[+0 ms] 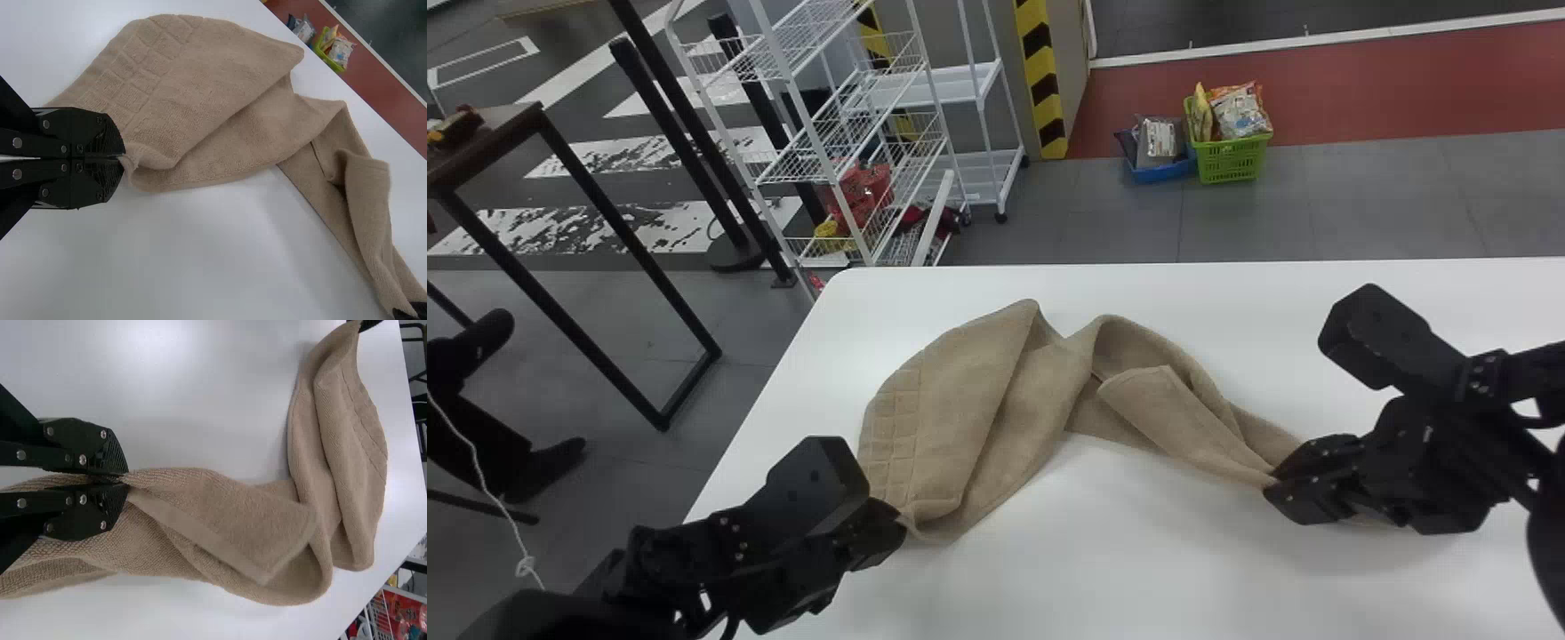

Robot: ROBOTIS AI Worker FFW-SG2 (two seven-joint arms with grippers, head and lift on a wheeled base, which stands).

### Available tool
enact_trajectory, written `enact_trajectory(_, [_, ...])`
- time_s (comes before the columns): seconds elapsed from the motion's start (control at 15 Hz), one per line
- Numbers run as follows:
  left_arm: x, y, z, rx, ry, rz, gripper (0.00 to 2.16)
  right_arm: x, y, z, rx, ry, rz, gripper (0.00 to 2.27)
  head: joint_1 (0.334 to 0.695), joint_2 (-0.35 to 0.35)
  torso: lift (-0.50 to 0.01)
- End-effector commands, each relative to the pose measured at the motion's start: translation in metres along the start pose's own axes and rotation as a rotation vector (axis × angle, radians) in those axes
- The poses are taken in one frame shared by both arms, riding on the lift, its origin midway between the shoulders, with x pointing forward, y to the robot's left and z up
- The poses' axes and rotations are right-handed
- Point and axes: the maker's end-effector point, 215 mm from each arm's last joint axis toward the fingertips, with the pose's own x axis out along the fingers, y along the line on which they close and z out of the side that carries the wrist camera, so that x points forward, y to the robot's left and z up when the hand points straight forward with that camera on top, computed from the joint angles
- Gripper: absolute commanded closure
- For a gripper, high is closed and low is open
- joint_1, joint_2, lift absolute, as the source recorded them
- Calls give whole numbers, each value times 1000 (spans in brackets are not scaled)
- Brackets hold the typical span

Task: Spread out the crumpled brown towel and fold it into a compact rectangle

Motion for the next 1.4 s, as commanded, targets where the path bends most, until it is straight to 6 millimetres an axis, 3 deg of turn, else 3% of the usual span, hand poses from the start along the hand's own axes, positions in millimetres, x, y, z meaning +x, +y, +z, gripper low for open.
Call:
enact_trajectory(0.0, [0,0,0,2,1,0,1791,-5,-1,25,35,-76,23,29,695,350,-127])
enact_trajectory(0.13, [0,0,0,2,1,-2,1791,-7,-7,49,42,-132,10,12,695,350,-127])
enact_trajectory(0.2, [0,0,0,3,1,-2,1791,-7,-16,70,31,-162,-34,12,695,350,-127])
enact_trajectory(0.4, [0,-1,0,4,1,-3,1791,26,-31,97,65,-164,-52,56,695,350,-127])
enact_trajectory(0.73, [-1,-2,-1,11,4,-7,1791,68,-46,73,49,-24,-67,76,695,350,-127])
enact_trajectory(0.93, [-1,-3,-1,11,3,-8,1791,78,-56,60,49,1,-68,97,695,350,-127])
enact_trajectory(1.33, [-3,-5,-3,12,8,-11,1791,88,-36,76,14,-59,-12,113,695,350,-127])
